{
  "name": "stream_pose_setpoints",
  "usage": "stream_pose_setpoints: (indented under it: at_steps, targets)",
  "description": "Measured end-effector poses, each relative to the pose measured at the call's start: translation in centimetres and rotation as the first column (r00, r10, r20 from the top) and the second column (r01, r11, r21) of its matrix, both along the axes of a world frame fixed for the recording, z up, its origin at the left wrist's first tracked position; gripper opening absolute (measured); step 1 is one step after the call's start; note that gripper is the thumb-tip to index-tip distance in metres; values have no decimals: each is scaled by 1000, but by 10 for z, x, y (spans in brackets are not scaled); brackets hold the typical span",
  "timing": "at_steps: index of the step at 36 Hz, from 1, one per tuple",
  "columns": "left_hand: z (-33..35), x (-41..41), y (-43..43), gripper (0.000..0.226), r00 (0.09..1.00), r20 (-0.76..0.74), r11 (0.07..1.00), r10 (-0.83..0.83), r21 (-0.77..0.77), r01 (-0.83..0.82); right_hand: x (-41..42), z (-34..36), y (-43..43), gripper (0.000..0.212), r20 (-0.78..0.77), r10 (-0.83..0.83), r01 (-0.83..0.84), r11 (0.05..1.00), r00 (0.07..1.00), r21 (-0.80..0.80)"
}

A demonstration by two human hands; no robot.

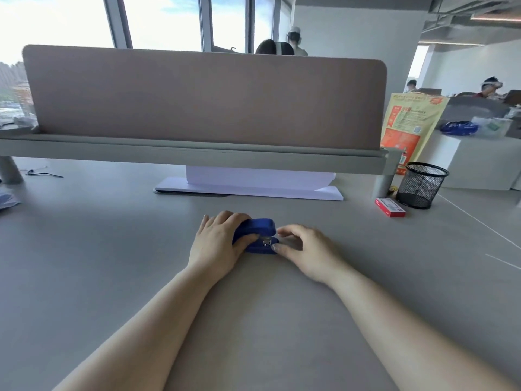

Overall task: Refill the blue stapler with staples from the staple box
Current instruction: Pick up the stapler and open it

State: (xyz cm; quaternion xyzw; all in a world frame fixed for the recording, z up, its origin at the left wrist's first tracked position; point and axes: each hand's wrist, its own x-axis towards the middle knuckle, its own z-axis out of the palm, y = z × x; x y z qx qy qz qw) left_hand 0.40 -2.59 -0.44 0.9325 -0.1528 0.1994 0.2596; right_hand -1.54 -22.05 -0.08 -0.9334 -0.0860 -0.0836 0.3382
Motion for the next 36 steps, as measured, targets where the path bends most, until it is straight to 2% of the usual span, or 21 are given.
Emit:
stream_pose_setpoints:
  at_steps: [4, 8, 12, 14, 20, 23, 25, 28, 30, 33, 36]
  targets:
    - [0, 3, -3, 33, 997, 28, 996, -78, -46, 79, 2, -2, 0, 36, 7, -6, 6, 1000, 1000, 12]
    - [0, 3, -6, 49, 989, 59, 990, -136, -29, 138, 7, -8, -3, 39, 4, -7, 7, 1000, 1000, 26]
    - [1, 4, -10, 30, 989, 88, 976, -117, -173, 131, 12, -12, -3, 52, 31, 31, -33, 998, 999, 62]
    - [2, 3, -11, 28, 993, 62, 962, -101, -249, 114, 13, -13, -3, 50, 54, 42, -47, 995, 998, 88]
    - [10, 0, -10, 25, 995, 13, 855, -95, -511, 88, 14, -14, -6, 29, 58, 64, -69, 993, 996, 97]
    - [13, 1, -4, 22, 997, -7, 794, -73, -606, 54, 12, -13, -5, 27, 37, 65, -68, 993, 997, 94]
    - [13, 3, 3, 27, 994, -46, 746, -95, -664, 41, 12, -14, -5, 24, 32, 57, -60, 995, 998, 85]
    - [15, 3, 16, 21, 986, -101, 678, -136, -735, 18, 13, -15, -5, 21, 21, 35, -37, 994, 999, 99]
    - [16, 2, 28, 23, 982, -112, 664, -153, -748, 17, 14, -16, -6, 22, 14, 28, -29, 995, 1000, 96]
    - [18, 2, 48, 26, 976, -130, 694, -172, -719, 27, 12, -14, -6, 23, 13, 27, -28, 995, 1000, 95]
    - [17, -2, 64, 17, 971, -154, 689, -183, -725, 15, 10, -12, -5, 24, 33, 27, -30, 995, 999, 99]
